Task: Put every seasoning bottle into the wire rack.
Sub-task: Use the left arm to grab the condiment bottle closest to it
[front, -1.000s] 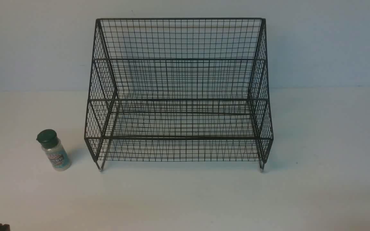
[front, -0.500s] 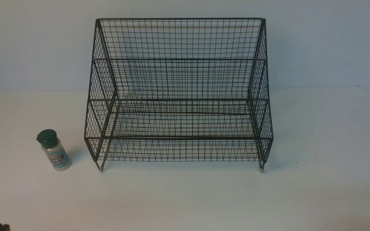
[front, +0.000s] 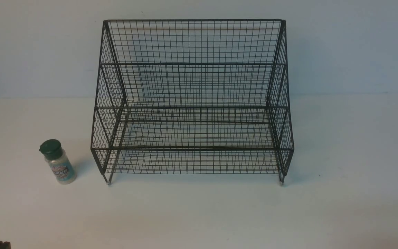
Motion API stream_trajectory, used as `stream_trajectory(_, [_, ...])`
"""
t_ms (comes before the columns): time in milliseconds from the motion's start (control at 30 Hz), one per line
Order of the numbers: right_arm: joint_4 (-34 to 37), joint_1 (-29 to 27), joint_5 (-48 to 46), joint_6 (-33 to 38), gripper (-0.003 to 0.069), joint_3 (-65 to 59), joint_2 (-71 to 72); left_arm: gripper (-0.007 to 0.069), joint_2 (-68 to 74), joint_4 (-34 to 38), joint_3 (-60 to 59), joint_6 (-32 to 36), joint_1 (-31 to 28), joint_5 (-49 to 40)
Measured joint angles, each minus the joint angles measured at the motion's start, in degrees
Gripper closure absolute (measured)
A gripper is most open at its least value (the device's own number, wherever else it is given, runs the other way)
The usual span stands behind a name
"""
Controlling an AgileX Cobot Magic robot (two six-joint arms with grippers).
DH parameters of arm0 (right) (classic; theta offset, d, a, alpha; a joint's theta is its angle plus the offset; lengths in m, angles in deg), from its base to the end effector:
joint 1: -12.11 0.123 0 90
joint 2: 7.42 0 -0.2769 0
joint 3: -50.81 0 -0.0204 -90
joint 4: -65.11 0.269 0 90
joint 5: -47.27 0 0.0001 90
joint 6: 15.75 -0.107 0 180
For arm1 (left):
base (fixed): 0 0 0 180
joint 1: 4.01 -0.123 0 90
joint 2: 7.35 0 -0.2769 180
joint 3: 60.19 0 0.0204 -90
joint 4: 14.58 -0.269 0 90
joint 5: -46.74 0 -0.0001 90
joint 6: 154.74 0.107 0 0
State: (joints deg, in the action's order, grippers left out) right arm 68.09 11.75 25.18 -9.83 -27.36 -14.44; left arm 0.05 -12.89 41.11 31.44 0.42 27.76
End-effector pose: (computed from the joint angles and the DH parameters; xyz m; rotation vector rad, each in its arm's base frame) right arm 0.0937 0.0015 0.1679 -0.0592 1.8710 -0.0240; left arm 0.0953 -0.0084 0.1694 0.1508 1.8276 -0.0069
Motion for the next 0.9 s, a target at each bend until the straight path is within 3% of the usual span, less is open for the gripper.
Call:
stream_trajectory(200, [0.0, 0.0, 0.0, 0.0, 0.0673, 0.0, 0.0, 0.0629, 0.0, 0.1, 0.0, 0.0, 0.0, 0.3])
stream_trajectory(367, [0.0, 0.0, 0.0, 0.0, 0.0673, 0.0, 0.0, 0.0629, 0.0, 4.6, 0.0, -2.5, 0.0, 8.9])
stream_trajectory(467, [0.0, 0.0, 0.0, 0.0, 0.0673, 0.0, 0.0, 0.0629, 0.0, 7.3, 0.0, -3.8, 0.0, 18.0])
stream_trajectory(667, [0.0, 0.0, 0.0, 0.0, 0.0673, 0.0, 0.0, 0.0629, 1.2, 9.5, 1.3, -4.8, 0.0, 48.8])
stream_trajectory(900, [0.0, 0.0, 0.0, 0.0, 0.0673, 0.0, 0.0, 0.0629, 20.0, 8.7, 15.0, -5.3, 0.0, 47.3])
